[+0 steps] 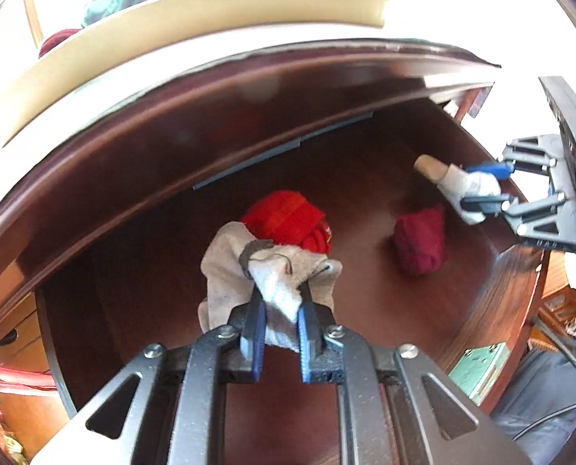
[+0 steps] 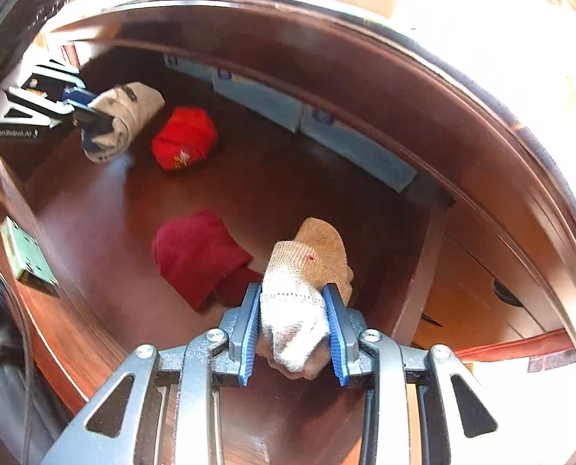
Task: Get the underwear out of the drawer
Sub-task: 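Lift the grey and beige socks up out of the drawer with both tools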
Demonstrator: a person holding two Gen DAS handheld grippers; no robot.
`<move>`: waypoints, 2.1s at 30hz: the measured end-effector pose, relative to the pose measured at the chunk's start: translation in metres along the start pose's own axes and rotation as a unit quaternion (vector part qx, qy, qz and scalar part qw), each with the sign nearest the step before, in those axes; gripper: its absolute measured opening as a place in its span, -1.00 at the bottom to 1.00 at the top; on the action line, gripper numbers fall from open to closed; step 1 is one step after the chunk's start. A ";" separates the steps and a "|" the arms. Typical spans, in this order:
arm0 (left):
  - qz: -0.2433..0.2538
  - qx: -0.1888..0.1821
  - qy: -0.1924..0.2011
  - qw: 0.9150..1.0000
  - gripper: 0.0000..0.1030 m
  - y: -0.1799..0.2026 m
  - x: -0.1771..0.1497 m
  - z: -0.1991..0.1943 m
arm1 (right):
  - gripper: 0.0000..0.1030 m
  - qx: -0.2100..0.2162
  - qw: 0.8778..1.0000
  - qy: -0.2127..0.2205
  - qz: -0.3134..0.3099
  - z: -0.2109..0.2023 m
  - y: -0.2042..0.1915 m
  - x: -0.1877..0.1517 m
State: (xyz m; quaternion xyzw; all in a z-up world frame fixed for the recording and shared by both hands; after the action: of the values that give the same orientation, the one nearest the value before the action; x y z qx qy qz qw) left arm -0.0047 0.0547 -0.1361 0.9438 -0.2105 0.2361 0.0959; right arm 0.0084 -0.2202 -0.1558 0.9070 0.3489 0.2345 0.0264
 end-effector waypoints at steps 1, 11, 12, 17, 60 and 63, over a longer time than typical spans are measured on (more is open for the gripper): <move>-0.002 0.000 0.004 1.000 -0.77 -0.002 -0.001 -0.001 | -0.34 0.001 1.000 0.008 0.003 -0.002 -0.001 0.000; -0.004 0.002 0.037 0.999 -0.77 -0.003 -0.006 -0.041 | -0.34 0.034 0.993 0.108 0.035 -0.032 -0.008 0.018; -0.002 0.004 0.042 0.999 -0.77 -0.003 -0.007 -0.044 | -0.34 0.036 0.992 0.112 0.037 -0.033 -0.008 0.019; -0.001 0.005 0.060 0.998 -0.77 -0.005 -0.013 -0.053 | -0.34 0.040 0.989 0.139 0.040 -0.044 -0.007 0.020; -0.042 0.078 0.198 0.976 -0.77 -0.018 -0.028 -0.101 | -0.34 0.030 0.958 0.285 0.021 -0.089 -0.013 0.006; -0.044 0.082 0.202 0.975 -0.77 -0.019 -0.029 -0.102 | -0.34 0.030 0.956 0.290 0.023 -0.090 -0.012 0.006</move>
State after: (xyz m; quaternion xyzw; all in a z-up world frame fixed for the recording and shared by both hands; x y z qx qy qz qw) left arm -0.0610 0.1103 -0.0627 0.8897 -0.1245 0.4337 0.0691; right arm -0.0354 -0.2178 -0.0761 0.8080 0.3271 0.4778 -0.1087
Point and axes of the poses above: each gripper's, at about its wrist camera, not at the fingertips, and z roughly the way its jaws point, y to its right, x to its top, the point moved 3 cm from there along z, roughly the way its jaws point, and after that the axes turned 3 degrees about -z, right-handed, at the moved point
